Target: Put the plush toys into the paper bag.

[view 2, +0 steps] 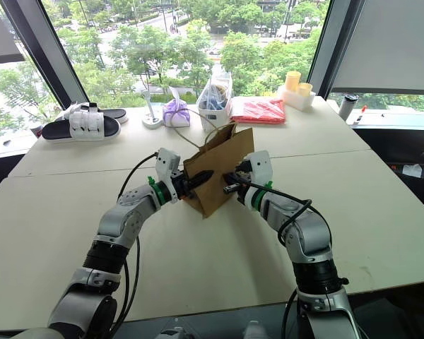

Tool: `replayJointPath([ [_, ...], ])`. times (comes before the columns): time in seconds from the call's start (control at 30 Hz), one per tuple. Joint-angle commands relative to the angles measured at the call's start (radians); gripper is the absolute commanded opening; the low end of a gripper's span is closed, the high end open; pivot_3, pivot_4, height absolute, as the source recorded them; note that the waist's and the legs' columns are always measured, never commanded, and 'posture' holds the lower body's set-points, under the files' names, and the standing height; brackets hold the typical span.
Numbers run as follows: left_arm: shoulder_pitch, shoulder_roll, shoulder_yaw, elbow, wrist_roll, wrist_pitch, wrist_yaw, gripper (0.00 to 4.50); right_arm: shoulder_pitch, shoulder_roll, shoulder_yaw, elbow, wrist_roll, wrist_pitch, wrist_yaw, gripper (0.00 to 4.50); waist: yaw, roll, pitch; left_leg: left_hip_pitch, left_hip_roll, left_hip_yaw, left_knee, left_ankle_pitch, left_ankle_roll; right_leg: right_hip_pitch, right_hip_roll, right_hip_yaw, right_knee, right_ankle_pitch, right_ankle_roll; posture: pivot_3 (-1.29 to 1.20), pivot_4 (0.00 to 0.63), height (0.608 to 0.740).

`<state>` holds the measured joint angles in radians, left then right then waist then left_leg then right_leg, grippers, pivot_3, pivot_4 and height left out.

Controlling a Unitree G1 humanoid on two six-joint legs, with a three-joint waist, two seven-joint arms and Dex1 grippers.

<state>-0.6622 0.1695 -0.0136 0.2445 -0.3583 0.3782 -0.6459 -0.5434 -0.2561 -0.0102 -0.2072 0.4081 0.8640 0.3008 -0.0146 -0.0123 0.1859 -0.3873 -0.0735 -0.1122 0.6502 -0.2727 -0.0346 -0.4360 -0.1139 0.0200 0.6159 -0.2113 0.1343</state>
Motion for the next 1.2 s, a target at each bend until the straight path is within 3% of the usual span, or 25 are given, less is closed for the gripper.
replayJointPath([
  [0.03,-0.004,0.005,0.014,-0.063,-0.024,0.014,-0.007,0.09,0.021,-0.013,-0.042,-0.098,0.027,0.023,-0.008,0.26,0.001,0.000,0.000,0.000,0.000,0.000,0.000,0.000,0.000,0.000,0.000,0.000,0.000,0.000,0.000,0.00,0.150,0.740],
  [0.17,-0.021,0.016,0.014,-0.039,-0.034,0.025,-0.038,0.03,0.055,-0.042,-0.087,-0.183,0.057,0.080,-0.013,0.26,0.002,0.000,0.000,0.000,0.000,0.000,0.000,0.000,0.000,0.000,0.000,0.000,0.000,0.000,0.000,0.00,0.150,0.740],
  [0.23,-0.065,0.041,0.015,0.040,-0.044,0.002,-0.125,0.03,0.109,-0.092,-0.170,-0.300,0.128,0.157,0.006,0.26,0.005,0.000,0.000,0.000,0.000,0.000,0.000,0.000,0.000,0.000,0.000,0.000,0.000,0.000,0.000,0.00,0.150,0.740],
  [0.43,-0.295,0.160,0.023,0.385,-0.105,0.005,-0.575,0.03,0.299,-0.306,-0.452,-0.542,0.367,0.295,0.129,0.26,0.003,0.000,0.000,-0.003,-0.001,-0.001,0.002,-0.001,0.001,0.001,0.000,-0.003,-0.002,0.000,0.000,0.00,0.150,0.740],
  [0.63,-0.441,0.195,0.005,0.641,-0.048,-0.045,-0.799,0.03,0.415,-0.410,-0.613,-0.586,0.472,0.319,0.139,0.26,-0.001,0.000,0.000,0.000,0.000,0.000,0.002,-0.002,0.003,0.005,0.000,-0.003,-0.002,0.000,0.000,0.00,0.150,0.740],
  [0.83,-0.489,0.179,-0.021,0.777,0.032,-0.104,-0.915,0.03,0.441,-0.439,-0.636,-0.582,0.521,0.302,0.103,0.26,0.003,-0.001,0.000,0.000,0.000,0.000,0.003,-0.002,0.003,0.005,0.000,-0.003,-0.001,0.000,0.000,0.00,0.150,0.740],
  [1.03,-0.487,0.164,-0.048,0.838,0.118,-0.172,-0.961,0.03,0.421,-0.463,-0.572,-0.562,0.528,0.274,0.080,0.26,0.004,-0.001,0.000,-0.001,0.000,0.000,0.005,-0.002,0.004,0.005,0.000,-0.003,-0.001,0.000,0.001,0.00,0.150,0.740],
  [1.2,-0.470,0.185,-0.044,0.843,0.159,-0.207,-0.943,2.36,0.395,-0.475,-0.515,-0.538,0.523,0.240,0.074,0.26,0.003,-0.001,0.001,-0.001,0.000,0.000,0.005,-0.002,0.004,0.005,0.000,-0.003,-0.001,0.000,0.001,0.00,0.150,0.740],
])
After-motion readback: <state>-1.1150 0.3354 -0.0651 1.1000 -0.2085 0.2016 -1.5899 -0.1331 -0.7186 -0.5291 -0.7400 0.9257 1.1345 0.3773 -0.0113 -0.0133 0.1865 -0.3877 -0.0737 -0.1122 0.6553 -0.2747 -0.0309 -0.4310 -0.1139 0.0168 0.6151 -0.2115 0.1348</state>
